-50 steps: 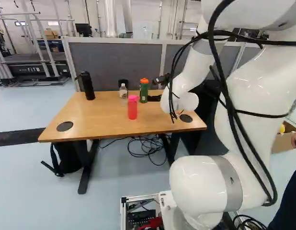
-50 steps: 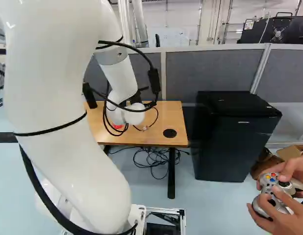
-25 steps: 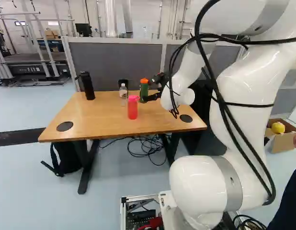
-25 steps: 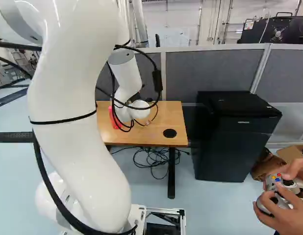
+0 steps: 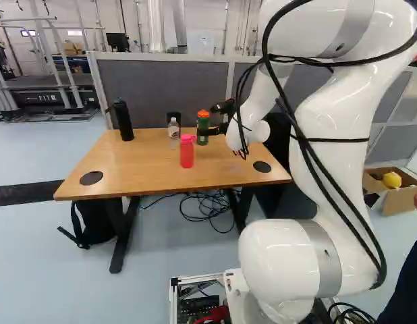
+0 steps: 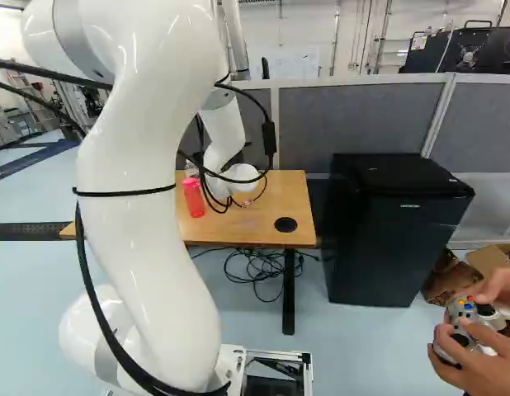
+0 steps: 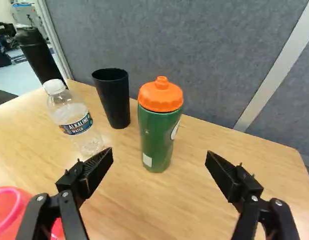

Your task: Pick up the green bottle from the table

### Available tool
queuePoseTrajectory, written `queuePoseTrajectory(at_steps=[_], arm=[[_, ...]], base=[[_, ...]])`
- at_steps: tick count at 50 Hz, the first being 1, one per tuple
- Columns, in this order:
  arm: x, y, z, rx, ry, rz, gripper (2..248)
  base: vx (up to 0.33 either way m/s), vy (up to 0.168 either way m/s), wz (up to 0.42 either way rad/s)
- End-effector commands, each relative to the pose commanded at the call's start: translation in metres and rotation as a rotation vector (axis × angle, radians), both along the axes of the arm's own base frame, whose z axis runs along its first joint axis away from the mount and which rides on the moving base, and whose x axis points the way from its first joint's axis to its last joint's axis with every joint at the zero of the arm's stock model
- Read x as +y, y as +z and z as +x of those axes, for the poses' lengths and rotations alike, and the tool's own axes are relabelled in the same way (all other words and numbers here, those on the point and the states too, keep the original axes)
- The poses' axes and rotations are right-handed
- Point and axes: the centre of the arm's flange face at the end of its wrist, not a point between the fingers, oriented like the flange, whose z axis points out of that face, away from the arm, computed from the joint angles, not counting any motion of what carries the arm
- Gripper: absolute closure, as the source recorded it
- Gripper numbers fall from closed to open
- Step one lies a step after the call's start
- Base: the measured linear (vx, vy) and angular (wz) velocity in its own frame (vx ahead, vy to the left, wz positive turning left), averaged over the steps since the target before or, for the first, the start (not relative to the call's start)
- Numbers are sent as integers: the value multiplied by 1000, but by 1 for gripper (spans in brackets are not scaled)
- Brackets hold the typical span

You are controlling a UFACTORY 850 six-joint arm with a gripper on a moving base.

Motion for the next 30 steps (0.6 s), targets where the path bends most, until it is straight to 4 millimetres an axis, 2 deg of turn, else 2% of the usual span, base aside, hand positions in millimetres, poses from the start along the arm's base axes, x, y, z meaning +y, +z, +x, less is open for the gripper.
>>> queuePoseTrajectory(at_steps=[30], arm=[[9,-7,61,-36,26,4,3]], base=[[0,0,0]])
